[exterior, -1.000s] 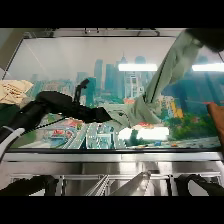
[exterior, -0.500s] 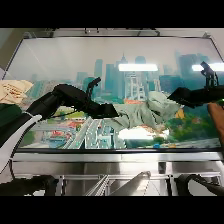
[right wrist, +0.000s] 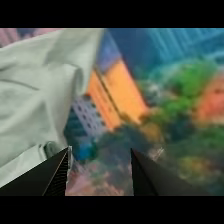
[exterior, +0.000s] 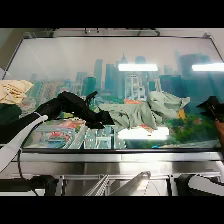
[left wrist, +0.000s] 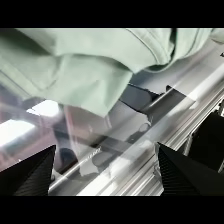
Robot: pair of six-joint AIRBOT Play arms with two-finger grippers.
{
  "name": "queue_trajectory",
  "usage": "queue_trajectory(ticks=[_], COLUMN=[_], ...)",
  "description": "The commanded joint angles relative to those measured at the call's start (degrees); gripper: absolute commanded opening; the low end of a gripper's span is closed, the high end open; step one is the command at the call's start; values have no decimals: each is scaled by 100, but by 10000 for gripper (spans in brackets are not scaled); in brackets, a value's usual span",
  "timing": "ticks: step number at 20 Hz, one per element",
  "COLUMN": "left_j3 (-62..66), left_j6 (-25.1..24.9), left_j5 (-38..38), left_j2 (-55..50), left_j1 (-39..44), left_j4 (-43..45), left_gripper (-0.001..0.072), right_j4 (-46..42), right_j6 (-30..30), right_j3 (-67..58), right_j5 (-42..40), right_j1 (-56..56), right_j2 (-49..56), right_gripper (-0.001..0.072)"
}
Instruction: Fold the shirts.
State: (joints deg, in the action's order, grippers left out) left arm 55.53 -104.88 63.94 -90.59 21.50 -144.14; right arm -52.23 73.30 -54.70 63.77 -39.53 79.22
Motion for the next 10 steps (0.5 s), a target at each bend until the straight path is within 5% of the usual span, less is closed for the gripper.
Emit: queue_trajectory(ticks=[1, 7, 9, 10], left_j3=[293, 1298, 1399, 1401], left_j6=[142, 363, 365, 358], left_j5=[-153, 221, 350, 358], left_j2=[-492, -1550, -1687, -1683], left_j1=[205, 435, 435, 435], left_j4=[-142, -114, -107, -101], left_gripper=[693, 660, 195, 36], right_j4=[721, 1803, 1797, 1797], right_j6=[-459, -822, -828, -828], right_j3=[2, -37, -74, -81], right_j5=[33, -352, -382, -393], right_j1=[-114, -24, -26, -24], right_j2=[586, 772, 815, 861], right_gripper=[433, 433, 433, 433])
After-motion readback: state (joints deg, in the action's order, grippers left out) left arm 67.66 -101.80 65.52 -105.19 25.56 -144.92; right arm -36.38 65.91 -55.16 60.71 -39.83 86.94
